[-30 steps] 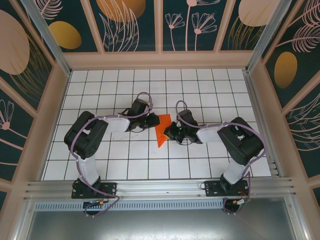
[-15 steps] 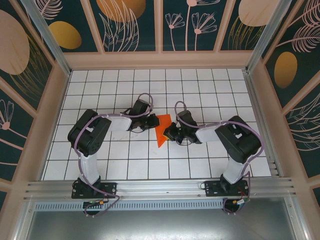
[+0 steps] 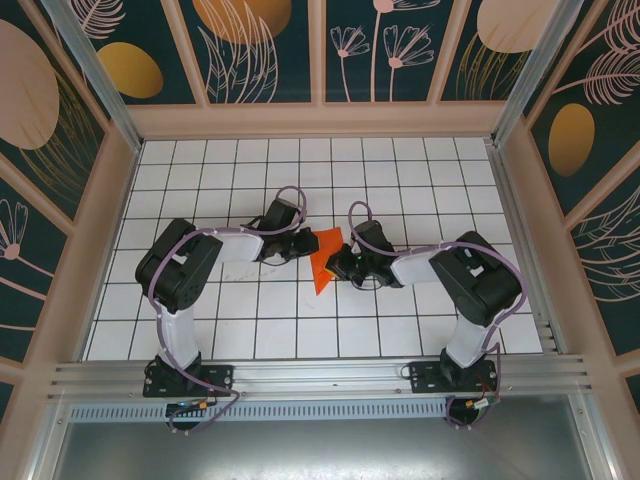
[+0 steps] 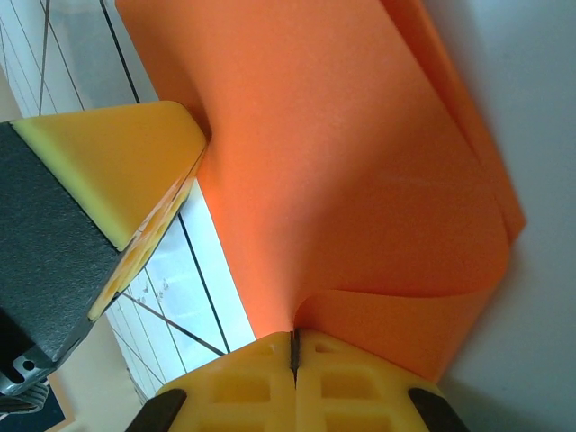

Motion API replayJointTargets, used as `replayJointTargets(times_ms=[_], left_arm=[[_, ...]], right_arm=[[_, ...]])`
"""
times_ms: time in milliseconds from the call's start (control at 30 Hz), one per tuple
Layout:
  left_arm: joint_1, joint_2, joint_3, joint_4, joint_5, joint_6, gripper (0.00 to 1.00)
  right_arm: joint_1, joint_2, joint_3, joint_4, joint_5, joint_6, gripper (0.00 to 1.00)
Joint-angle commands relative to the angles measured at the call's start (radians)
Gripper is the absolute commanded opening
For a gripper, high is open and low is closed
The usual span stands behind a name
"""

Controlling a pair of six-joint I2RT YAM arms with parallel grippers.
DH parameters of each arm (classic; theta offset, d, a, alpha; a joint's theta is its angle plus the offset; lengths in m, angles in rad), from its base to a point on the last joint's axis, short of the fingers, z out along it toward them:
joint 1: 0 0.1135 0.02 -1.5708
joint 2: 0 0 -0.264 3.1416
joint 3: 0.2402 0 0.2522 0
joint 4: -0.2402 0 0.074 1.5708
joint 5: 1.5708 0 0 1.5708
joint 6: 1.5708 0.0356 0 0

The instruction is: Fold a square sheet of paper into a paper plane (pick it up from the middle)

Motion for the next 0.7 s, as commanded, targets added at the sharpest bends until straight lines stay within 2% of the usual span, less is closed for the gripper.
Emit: replayJointTargets(times_ms=[0,667], left_arm=[[-0.002,0.034,0.003,-0.043,-0.017,0.023,0.14],[-0.002,0.039,0.007,-0.047,-0.013,0.023,0.13]], right_arm=[[0.007,-0.041,0.010,0.004,0.028,-0.033,0.03],[0.017,-0.016,0.026,0.006,0.019,-0.050,0.03]])
